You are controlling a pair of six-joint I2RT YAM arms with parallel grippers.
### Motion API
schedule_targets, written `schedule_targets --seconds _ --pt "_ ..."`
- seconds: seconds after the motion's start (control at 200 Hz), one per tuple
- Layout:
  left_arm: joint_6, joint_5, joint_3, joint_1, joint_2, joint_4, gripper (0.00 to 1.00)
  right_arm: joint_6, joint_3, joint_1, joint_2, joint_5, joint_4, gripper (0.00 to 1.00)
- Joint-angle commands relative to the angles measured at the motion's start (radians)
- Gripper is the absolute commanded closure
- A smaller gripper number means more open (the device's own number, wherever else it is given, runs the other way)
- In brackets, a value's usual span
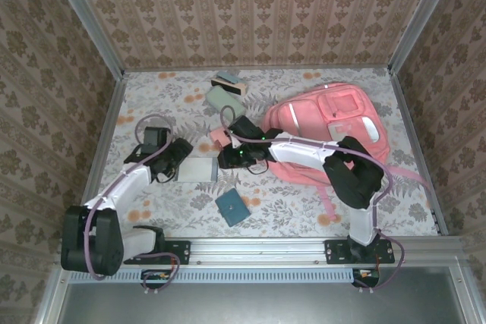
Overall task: Pack the student bag
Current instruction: Pick up the personal item from the middle-left of the table.
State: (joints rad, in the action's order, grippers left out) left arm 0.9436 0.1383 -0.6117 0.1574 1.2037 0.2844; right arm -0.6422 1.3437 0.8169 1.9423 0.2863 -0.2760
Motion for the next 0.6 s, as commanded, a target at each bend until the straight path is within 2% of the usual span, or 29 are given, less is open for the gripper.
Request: schedule_targets --seconds 0.0,0.095,0.33,0.595 --pt "-0.127 0.062 0.038 -0.071 0.017 0.038 0.23 -0.033 0.065 0.024 0.066 -0.008 0.006 0.62" --pt "-0.154 0.095 0.049 -0.1 0.052 -0.009 0.23 -0.03 0.109 0.043 0.112 -0.032 -0.021 0.63" --pt "-0.171 0.143 0.069 -0.093 0.126 -0.065 0.24 -0.021 0.182 0.051 0.191 -0.079 -0.076 0.65" --pt "-0.115 0.155 0.118 0.031 0.055 -0.071 0.25 0.004 0.201 0.045 0.222 -0.128 -0.126 0.65"
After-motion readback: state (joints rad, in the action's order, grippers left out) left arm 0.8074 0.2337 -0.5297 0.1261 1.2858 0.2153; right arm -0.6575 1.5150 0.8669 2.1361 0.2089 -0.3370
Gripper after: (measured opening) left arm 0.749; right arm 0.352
